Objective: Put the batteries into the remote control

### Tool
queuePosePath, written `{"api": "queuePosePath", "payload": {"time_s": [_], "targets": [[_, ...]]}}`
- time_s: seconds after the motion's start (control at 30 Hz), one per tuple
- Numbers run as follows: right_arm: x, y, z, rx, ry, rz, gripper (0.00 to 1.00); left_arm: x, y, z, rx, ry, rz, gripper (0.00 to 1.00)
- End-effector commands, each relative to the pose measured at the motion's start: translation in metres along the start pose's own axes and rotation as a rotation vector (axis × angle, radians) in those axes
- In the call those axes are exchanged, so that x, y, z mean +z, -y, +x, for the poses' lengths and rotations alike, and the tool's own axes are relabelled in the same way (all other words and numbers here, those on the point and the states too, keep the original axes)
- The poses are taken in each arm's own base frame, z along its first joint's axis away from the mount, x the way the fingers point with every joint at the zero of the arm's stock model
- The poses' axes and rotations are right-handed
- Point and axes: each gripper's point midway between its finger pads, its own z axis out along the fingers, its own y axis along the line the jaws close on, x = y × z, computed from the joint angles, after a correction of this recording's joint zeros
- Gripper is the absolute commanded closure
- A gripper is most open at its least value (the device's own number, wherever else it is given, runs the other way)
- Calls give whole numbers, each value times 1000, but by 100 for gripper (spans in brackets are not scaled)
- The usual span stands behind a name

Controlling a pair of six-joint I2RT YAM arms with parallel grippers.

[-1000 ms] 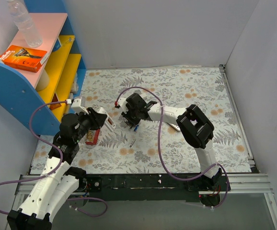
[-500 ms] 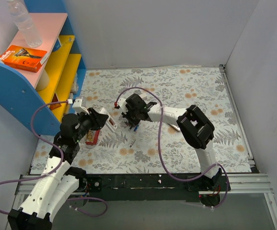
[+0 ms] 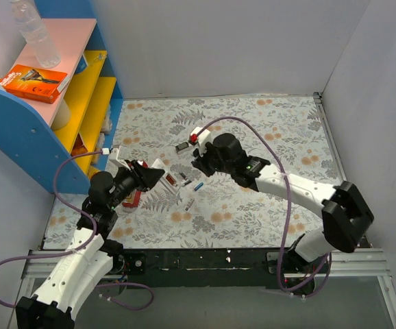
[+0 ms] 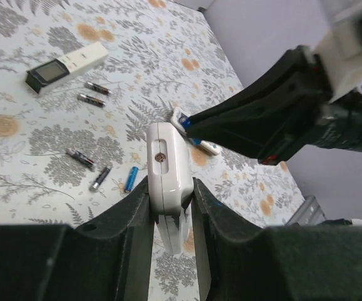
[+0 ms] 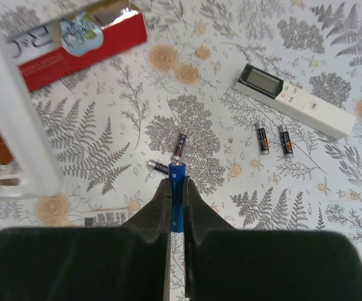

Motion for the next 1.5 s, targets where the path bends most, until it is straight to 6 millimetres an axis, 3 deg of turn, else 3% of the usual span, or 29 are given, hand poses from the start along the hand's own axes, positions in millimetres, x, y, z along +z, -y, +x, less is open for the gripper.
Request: {"api": "queuePosePath", "payload": {"time_s": [0.0,0.03,0.1,0.17,0.2,0.23,0.5,0.77,0.97,1.47], "targets": [[-32,-9,-39,68,214,-8,99,-1,31,-8,-30,65,197,100],[-48,-13,-52,89,268,-18,99,-1,34,-8,-33,70,216,100],[-58,-19,-53,108,320,-35,99,0,39,-6,-39,78,261,100],[-78,-27,-70,110,418,-58,99,1,42,-4,-50,71,292,100],[-80,-33,-62,130,422,-77,99,-1,49,-6,-54,78,330,100],[-91,-41,-71,131,470,-101,99,-1,49,-4,-61,74,343,100],[-109,-81,-81,76,628,-167,99,2,54,5,-108,25,397,100],[-103,-97,-90,33,678,-171,99,1,53,8,-147,1,385,100],[-90,-91,-87,26,672,-129,99,-1,53,10,-160,-9,379,100],[-59,-90,-57,20,593,-111,99,1,51,8,-196,-25,336,100]]}}
